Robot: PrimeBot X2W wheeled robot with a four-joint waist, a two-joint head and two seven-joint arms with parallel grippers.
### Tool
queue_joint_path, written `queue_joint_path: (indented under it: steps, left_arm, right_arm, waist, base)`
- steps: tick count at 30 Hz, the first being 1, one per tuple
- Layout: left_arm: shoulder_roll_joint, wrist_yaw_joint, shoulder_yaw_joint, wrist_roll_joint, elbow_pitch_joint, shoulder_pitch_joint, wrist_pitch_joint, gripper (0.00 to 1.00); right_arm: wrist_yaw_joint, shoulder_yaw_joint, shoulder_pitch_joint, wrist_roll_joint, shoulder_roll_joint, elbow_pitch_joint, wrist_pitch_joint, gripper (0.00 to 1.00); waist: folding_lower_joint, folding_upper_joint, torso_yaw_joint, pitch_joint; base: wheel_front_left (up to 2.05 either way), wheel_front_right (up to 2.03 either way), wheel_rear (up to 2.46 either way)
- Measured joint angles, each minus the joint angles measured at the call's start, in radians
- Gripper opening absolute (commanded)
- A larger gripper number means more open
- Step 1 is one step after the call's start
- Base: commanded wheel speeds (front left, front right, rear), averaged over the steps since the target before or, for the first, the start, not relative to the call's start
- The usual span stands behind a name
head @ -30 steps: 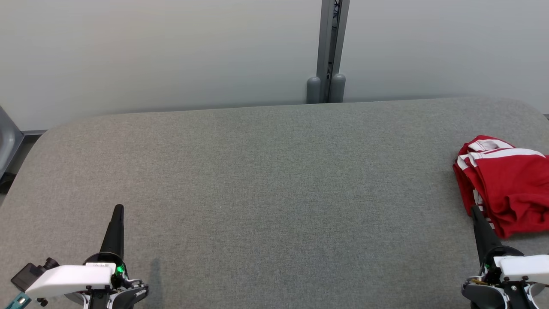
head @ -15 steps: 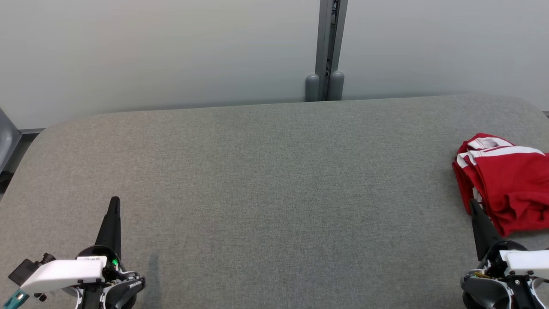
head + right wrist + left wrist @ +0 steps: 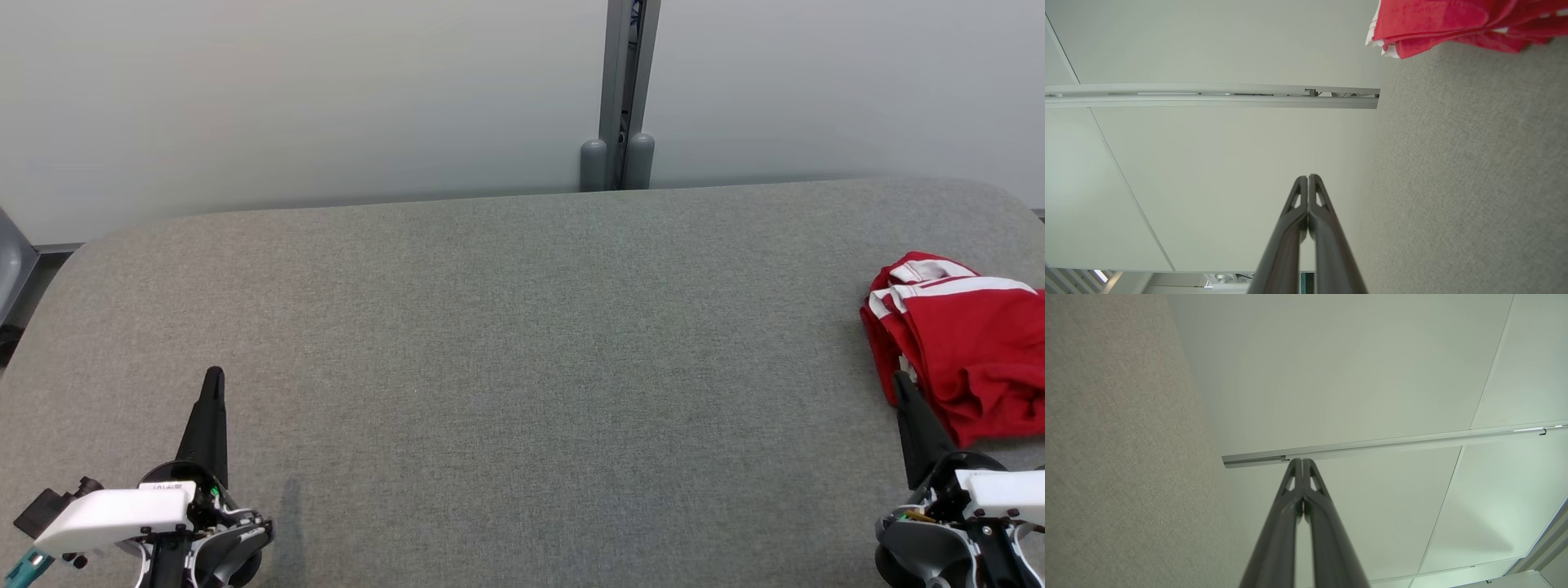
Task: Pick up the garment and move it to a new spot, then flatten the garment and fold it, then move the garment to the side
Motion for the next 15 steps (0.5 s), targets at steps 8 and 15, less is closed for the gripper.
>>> queue_joint_path:
  steps: [8,15]
  left_arm:
    - [-0.001,0.0,0.002,0.0,0.0,0.0,0.0,0.0]
    - [-0.002,0.0,0.003,0.001,0.0,0.0,0.003,0.0]
  right_arm:
    - [0.0,0.0,0.0,0.0,0.0,0.0,0.0,0.0]
    - [0.0,0.0,0.0,0.0,0.0,0.0,0.0,0.0]
  waist:
    - [0.0001,0.0,0.0,0.0]
    - [0.0,0.0,0.0,0.0]
  base:
    - [0.0,0.0,0.0]
    - [0.0,0.0,0.0]
